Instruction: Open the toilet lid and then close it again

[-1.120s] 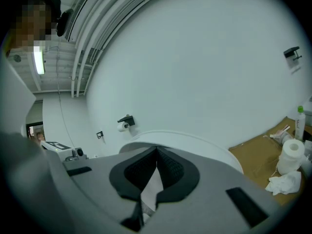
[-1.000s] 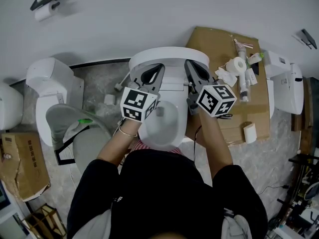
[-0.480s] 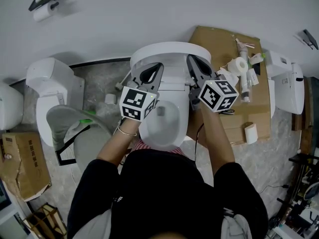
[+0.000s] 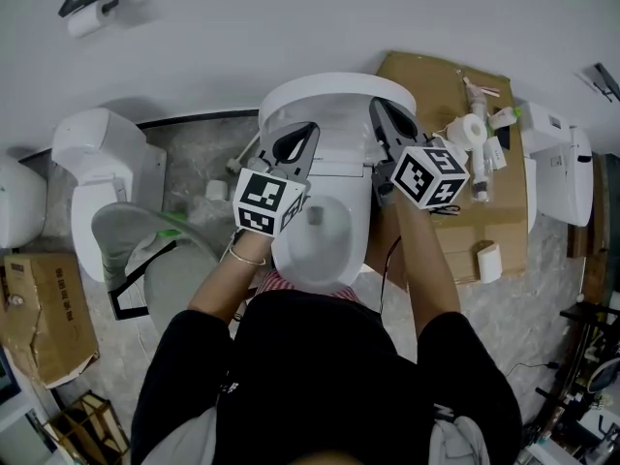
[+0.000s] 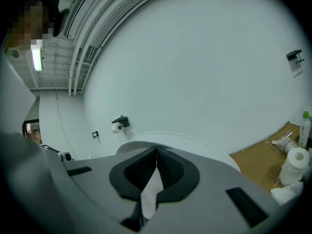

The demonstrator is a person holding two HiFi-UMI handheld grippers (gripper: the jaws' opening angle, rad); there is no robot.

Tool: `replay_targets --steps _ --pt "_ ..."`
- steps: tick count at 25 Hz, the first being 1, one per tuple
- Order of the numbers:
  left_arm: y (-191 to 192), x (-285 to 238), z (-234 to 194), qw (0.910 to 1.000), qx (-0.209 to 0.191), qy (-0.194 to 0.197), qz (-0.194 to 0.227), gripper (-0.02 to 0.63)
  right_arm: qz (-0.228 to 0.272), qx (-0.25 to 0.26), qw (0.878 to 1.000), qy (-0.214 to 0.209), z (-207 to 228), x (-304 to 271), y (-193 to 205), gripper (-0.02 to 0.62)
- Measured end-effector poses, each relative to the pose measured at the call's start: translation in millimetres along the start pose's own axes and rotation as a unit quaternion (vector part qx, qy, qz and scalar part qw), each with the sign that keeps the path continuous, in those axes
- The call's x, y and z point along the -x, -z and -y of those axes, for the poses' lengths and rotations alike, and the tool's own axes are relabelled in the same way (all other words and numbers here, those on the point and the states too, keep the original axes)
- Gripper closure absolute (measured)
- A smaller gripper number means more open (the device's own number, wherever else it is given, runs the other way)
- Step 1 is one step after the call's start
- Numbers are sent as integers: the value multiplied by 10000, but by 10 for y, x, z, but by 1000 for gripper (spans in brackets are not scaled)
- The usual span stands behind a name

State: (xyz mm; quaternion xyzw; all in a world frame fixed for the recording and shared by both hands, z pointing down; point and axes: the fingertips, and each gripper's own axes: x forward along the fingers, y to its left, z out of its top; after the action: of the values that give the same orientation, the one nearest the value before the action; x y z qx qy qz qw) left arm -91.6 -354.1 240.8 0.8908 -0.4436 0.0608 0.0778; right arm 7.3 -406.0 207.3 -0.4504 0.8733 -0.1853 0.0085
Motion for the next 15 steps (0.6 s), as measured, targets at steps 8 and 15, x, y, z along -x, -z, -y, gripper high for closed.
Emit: replay_targets --steps 8,15 --pt "24 -8 -55 10000 42 19 -31 601 -4 11 10000 49 50 -111 -47 575" --pt "66 -21 -124 9999 82 31 -61 601 -27 66 9999 95 112 -227 -77 575"
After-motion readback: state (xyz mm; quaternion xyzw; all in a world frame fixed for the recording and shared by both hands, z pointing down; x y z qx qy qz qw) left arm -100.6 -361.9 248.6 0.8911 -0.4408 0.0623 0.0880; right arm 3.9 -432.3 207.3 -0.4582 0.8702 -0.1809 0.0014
